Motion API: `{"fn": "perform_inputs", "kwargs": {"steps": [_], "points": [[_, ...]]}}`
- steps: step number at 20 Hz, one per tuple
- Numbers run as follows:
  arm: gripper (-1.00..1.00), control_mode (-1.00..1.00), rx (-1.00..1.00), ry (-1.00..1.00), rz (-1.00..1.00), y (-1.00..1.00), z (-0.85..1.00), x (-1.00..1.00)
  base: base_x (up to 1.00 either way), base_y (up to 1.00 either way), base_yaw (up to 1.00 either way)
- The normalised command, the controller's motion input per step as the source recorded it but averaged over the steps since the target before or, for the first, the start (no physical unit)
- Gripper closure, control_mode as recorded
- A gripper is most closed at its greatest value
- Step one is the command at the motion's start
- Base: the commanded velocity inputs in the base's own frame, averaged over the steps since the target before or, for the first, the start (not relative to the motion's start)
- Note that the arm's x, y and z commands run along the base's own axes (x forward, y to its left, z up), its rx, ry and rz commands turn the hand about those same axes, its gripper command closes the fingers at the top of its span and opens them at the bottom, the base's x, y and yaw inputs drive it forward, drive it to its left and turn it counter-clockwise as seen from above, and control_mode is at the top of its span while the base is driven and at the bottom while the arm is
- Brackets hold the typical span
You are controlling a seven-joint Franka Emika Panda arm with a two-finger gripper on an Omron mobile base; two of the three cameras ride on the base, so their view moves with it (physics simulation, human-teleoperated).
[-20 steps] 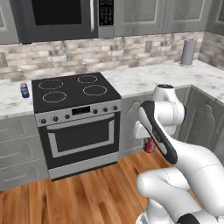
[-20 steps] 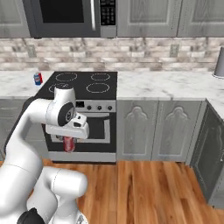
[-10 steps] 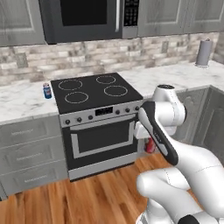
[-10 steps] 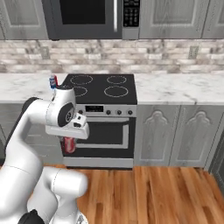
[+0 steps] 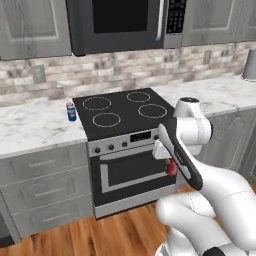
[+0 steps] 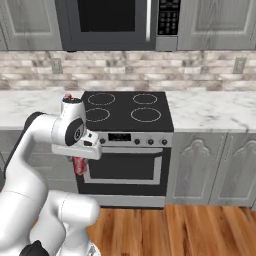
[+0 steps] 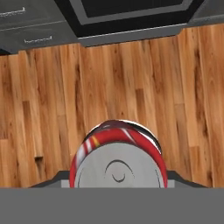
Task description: Four empty soda cans are scattered around the kitchen. Gather all the cans and cluster them next to the stove for recycling.
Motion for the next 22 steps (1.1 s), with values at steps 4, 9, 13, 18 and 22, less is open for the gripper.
{"fn": "perform_inputs", "kwargs": {"steps": [4,9,13,18,22], "points": [[1.00,1.00,0.00,0.00,0.00,0.00,0.00,0.00,0.42,0.53,0.00],[1.00,1.00,0.00,0.00,0.00,0.00,0.00,0.00,0.41,0.52,0.00],[1.00,1.00,0.00,0.00,0.00,0.00,0.00,0.00,0.50,0.46,0.00],[1.00,1.00,0.00,0.00,0.00,0.00,0.00,0.00,0.48,0.29,0.07],[1.00,1.00,0.00,0.00,0.00,0.00,0.00,0.00,0.39,0.27,0.16]]}}
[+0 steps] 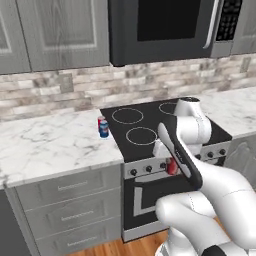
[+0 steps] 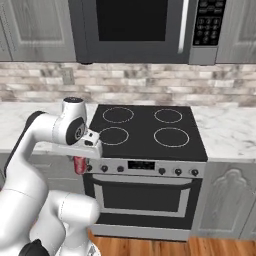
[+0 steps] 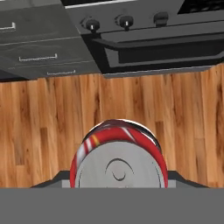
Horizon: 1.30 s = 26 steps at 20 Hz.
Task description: Four empty soda cans are scattered around the kitchen. Gather all the cans and cluster them next to the stove for recycling.
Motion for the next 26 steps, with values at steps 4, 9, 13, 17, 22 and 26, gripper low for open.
{"fn": "perform_inputs", "kwargs": {"steps": [4,9,13,17,22,26], "points": [[1.00,1.00,0.00,0.00,0.00,0.00,0.00,0.00,0.24,0.46,0.14],[1.00,1.00,0.00,0.00,0.00,0.00,0.00,0.00,0.21,0.59,0.09],[1.00,1.00,0.00,0.00,0.00,0.00,0.00,0.00,0.31,0.58,0.04],[1.00,1.00,0.00,0.00,0.00,0.00,0.00,0.00,0.41,0.35,0.02],[1.00,1.00,0.00,0.00,0.00,0.00,0.00,0.00,0.49,0.02,0.03],[1.00,1.00,0.00,0.00,0.00,0.00,0.00,0.00,0.42,-0.04,0.04]]}}
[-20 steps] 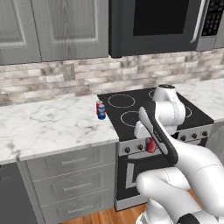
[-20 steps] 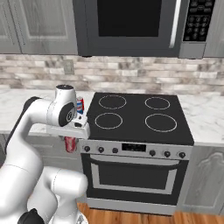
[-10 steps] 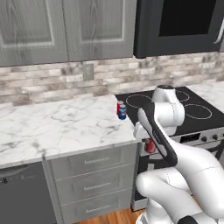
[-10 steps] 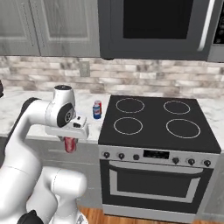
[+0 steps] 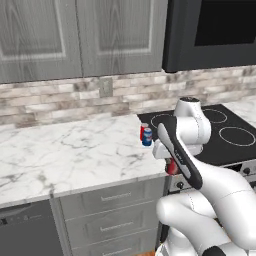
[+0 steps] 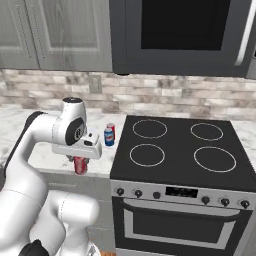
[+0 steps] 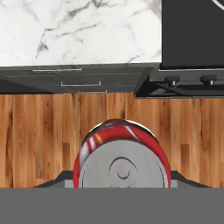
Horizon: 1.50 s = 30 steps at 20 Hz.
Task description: Four empty soda cans are scattered around the kitchen. Gather all the cans and cluster them next to the stove for recycling.
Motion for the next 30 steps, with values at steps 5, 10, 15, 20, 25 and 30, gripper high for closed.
{"fn": "perform_inputs", "kwargs": {"steps": [5,10,15,20,25,30], "points": [[1.00,1.00,0.00,0.00,0.00,0.00,0.00,0.00,0.32,-0.10,0.04],[1.00,1.00,0.00,0.00,0.00,0.00,0.00,0.00,0.28,-0.21,0.04],[1.00,1.00,0.00,0.00,0.00,0.00,0.00,0.00,0.30,-0.27,0.03],[1.00,-1.00,0.01,0.00,0.00,-0.06,-0.01,0.06,0.23,-0.22,0.01],[1.00,-1.00,0.04,0.00,0.00,-0.39,-0.03,0.42,0.00,0.00,0.00],[1.00,-1.00,0.01,0.00,0.00,-0.29,-0.12,0.37,0.00,0.00,0.00]]}}
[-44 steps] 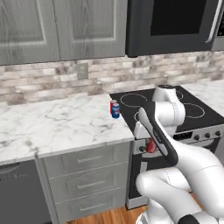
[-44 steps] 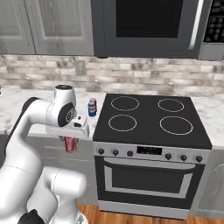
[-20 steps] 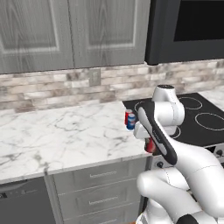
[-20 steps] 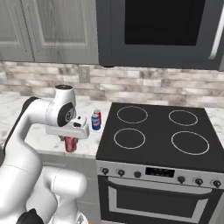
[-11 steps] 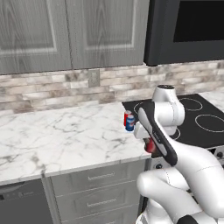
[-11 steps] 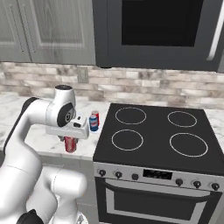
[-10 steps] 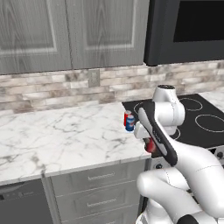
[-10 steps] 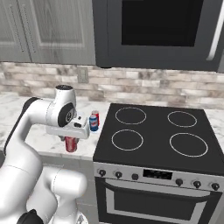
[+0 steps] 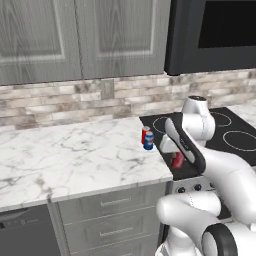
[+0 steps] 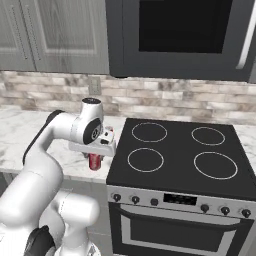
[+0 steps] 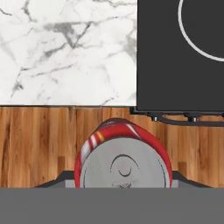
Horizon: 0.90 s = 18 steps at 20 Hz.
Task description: Four empty soda cans are scattered around the kitchen. Gather all the cans and cluster them next to the stove for recycling.
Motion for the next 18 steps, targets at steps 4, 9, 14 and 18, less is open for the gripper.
{"fn": "perform_inputs", "kwargs": {"steps": [4,9,14,18], "points": [[1.00,-1.00,-0.01,0.00,0.00,-0.02,-0.14,0.27,0.00,0.00,0.00],[1.00,-1.00,0.00,0.00,0.00,0.00,-0.04,0.45,0.00,0.00,0.00],[1.00,-1.00,0.00,0.00,0.00,0.00,-0.02,0.48,0.00,0.00,0.00],[1.00,-1.00,0.00,0.00,0.00,0.00,-0.14,0.43,0.00,0.00,0.00]]}}
